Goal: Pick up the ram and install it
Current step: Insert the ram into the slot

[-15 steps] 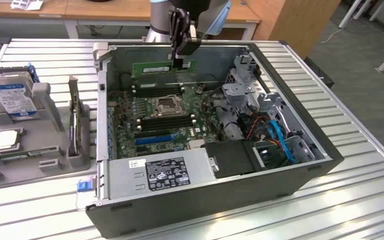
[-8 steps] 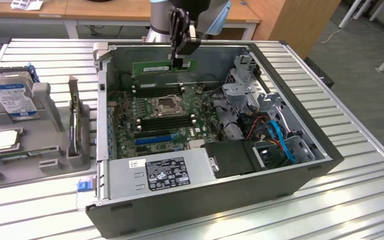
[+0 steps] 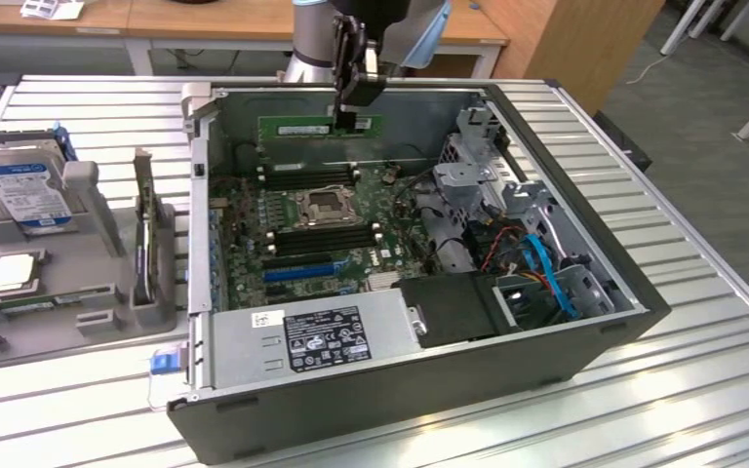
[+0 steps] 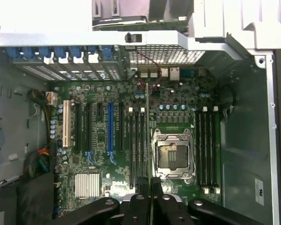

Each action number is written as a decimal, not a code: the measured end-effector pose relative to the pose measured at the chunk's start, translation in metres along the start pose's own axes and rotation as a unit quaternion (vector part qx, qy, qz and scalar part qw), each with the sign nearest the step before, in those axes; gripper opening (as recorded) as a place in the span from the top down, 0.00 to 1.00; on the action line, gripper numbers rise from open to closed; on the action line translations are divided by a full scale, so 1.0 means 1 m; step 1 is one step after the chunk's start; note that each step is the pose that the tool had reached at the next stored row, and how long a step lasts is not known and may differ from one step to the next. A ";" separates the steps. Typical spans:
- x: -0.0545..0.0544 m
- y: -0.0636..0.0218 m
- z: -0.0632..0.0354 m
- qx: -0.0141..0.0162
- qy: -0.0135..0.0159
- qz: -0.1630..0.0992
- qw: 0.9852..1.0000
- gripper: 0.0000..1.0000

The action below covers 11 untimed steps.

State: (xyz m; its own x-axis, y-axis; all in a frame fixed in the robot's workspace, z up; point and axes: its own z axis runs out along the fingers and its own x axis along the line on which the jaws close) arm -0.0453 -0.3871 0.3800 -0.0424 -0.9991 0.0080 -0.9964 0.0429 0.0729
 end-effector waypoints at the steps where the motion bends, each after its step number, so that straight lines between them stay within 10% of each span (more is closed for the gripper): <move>1: 0.000 0.0000 0.0001 0.000 0.000 0.001 1.000 0.87; 11: 0.002 -0.0011 0.0142 0.001 0.000 0.003 1.000 0.87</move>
State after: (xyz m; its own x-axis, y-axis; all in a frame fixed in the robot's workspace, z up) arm -0.0453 -0.3896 0.3658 -0.0487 -0.9988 0.0076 -0.9963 0.0491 0.0707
